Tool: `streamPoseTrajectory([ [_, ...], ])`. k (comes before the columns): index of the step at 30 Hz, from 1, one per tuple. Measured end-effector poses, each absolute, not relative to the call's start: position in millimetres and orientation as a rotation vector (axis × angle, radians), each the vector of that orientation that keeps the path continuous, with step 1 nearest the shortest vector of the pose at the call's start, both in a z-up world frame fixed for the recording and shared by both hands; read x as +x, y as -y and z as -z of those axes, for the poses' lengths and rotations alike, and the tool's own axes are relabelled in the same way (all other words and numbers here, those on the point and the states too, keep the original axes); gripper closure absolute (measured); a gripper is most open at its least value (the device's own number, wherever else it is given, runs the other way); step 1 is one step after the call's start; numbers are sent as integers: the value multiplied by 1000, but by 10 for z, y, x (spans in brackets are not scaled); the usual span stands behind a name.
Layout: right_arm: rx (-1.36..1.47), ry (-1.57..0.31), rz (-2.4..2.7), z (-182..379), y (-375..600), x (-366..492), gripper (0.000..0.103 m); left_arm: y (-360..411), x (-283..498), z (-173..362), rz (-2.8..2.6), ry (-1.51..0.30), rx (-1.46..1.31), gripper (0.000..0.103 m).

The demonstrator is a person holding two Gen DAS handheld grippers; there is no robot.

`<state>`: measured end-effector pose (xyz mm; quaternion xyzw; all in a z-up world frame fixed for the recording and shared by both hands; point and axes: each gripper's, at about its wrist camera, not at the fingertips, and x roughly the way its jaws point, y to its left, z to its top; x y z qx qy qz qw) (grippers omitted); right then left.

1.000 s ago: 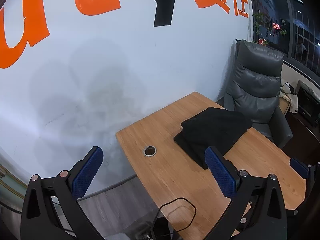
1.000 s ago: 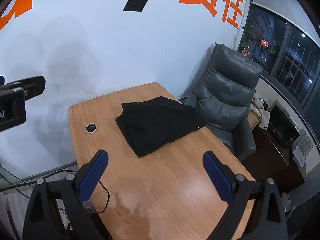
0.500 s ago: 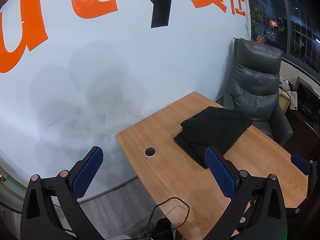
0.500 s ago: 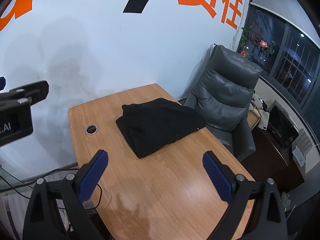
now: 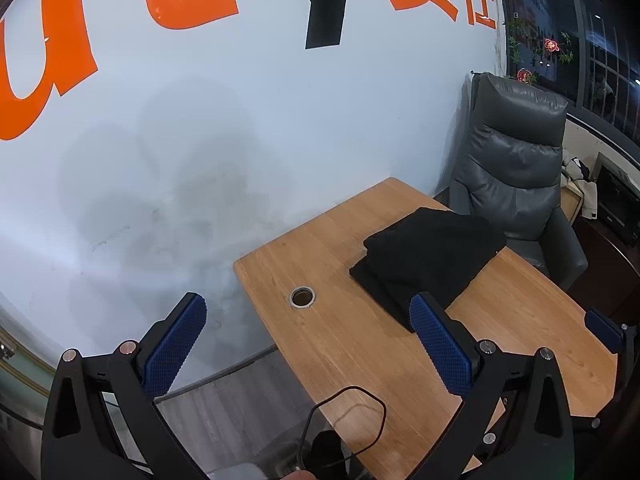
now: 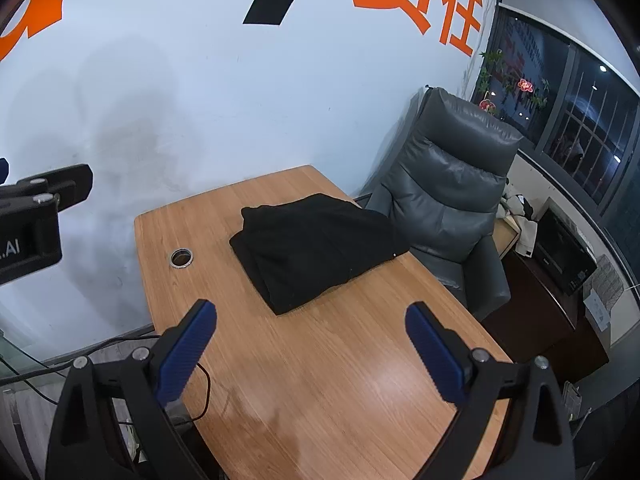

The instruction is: Fold clothes

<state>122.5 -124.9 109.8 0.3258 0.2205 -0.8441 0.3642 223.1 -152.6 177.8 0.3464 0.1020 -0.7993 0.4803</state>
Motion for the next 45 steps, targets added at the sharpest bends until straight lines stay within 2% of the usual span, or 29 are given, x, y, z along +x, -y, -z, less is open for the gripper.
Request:
streamPoseTrajectory([
  [16, 838, -554, 2180, -1103, 1190, 1164, 5, 1477, 2183, -1774, 1949, -190, 855, 0],
  [45, 849, -553, 2206, -1089, 1096, 1055, 5, 1476, 2068, -1590, 2007, -251, 924, 0],
])
